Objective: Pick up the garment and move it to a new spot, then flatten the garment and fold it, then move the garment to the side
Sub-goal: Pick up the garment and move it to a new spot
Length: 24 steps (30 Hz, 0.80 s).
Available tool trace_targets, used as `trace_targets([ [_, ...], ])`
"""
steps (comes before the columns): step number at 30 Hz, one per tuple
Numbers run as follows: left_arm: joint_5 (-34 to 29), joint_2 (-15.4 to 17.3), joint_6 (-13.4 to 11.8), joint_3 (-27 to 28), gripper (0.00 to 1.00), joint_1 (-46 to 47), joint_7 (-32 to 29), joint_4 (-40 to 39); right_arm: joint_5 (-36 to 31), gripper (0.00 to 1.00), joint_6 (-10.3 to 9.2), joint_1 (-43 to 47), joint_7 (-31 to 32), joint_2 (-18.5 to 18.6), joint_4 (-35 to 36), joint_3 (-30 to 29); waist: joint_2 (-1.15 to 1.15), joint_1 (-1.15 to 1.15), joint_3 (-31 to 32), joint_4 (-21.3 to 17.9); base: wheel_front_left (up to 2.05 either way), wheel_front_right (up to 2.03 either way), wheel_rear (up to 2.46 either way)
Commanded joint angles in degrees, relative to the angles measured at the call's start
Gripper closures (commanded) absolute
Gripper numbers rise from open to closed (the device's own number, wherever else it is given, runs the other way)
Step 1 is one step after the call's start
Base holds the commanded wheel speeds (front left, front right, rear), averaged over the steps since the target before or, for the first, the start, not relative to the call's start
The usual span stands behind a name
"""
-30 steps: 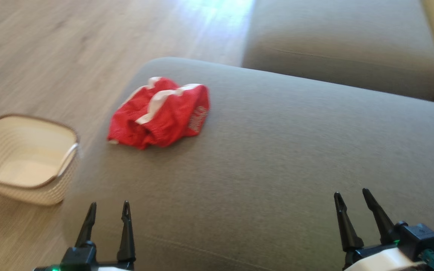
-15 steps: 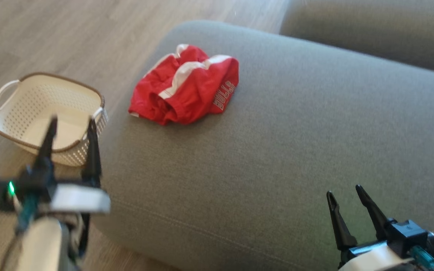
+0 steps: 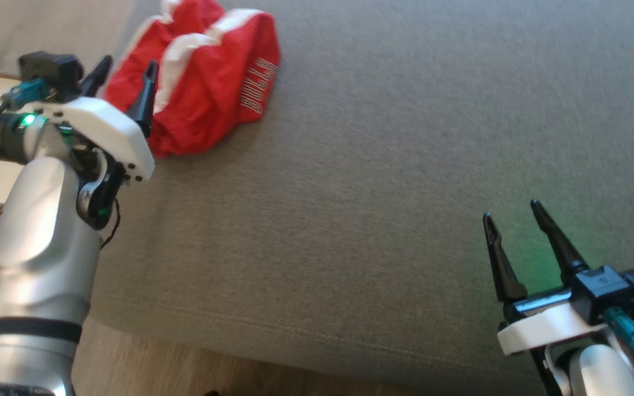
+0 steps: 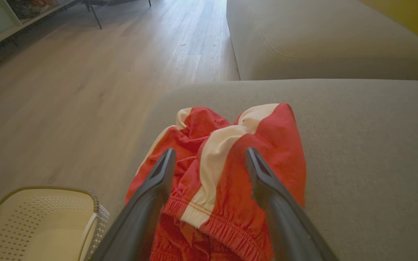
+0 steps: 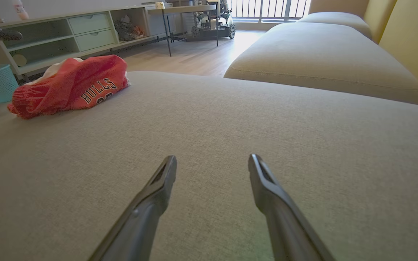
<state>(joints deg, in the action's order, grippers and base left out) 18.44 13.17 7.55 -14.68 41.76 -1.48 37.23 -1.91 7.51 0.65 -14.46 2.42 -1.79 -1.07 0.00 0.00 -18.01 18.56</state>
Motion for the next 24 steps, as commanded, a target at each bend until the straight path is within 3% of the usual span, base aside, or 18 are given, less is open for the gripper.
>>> trace_targets([
  [1, 3.5, 4.1, -0.1, -1.1, 0.0, 3.6, -1.6, 0.2, -0.3, 0.0, -0.02, -2.0, -0.5, 0.7, 2.6, 1.2, 0.0, 0.0, -5.0, -4.4, 0.0, 0.0, 0.0],
  [10, 18.2, 10.1, -0.1, -16.0, 0.0, 6.9, -7.4, 5.7, -0.4, 0.0, -0.02, -4.4, -0.5, 1.0, 3.9, 0.6, 0.0, 0.0, -8.5, -7.8, 0.0, 0.0, 0.0],
  [11, 18.9, 10.7, -0.1, -17.5, 0.98, 7.1, -7.4, 6.0, -0.4, 0.0, -0.02, -4.6, -0.5, 1.0, 3.9, 0.7, 0.0, 0.0, -8.4, -8.0, 0.0, 0.0, 0.0],
  [15, 20.8, 11.9, -0.1, -20.5, 1.0, 7.7, -4.3, 6.8, -0.1, 0.0, -0.02, -5.3, -0.5, 0.8, 3.8, 1.3, 0.0, 0.0, -7.9, -8.6, 0.0, 0.0, 0.0],
  [24, 18.1, 15.6, -0.1, -23.1, 1.0, 10.7, 13.7, 9.5, 1.5, 0.0, -0.02, -5.4, -0.5, 0.5, 2.8, 2.2, 0.0, 0.0, -1.9, -10.5, 0.0, 0.0, 0.0],
])
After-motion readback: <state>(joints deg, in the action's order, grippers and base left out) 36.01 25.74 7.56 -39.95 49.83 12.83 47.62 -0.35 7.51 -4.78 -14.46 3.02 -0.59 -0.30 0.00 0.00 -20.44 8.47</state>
